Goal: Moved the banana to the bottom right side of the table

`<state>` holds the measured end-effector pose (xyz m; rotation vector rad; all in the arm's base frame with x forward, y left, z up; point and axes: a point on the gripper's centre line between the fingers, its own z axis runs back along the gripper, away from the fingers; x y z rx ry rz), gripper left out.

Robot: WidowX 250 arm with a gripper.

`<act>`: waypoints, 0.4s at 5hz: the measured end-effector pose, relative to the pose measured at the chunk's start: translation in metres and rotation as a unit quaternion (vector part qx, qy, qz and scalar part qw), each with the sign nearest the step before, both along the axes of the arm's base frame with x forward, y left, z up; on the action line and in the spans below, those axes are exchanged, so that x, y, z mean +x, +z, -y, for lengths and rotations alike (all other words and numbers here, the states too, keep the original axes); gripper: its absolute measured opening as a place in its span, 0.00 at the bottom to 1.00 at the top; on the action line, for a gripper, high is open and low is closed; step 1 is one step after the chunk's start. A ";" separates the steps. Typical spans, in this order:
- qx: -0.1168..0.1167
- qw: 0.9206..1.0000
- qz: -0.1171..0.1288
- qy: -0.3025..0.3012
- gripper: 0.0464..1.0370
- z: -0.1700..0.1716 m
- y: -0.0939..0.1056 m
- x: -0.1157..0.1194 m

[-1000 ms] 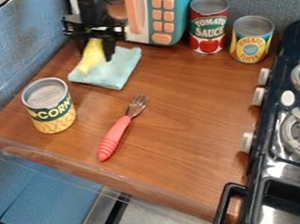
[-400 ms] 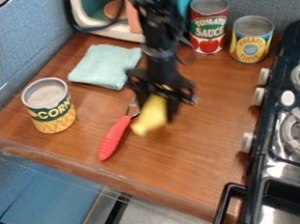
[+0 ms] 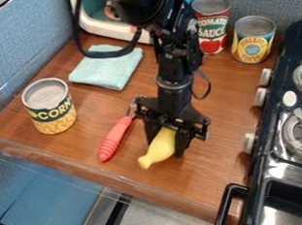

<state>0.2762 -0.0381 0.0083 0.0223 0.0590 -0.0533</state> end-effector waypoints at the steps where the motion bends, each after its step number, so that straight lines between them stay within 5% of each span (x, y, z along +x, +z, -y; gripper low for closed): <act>1: 0.003 1.000 -0.008 0.001 0.65 -0.002 -0.008 -0.012; 2: 0.005 1.000 -0.008 0.007 0.91 -0.003 -0.009 -0.014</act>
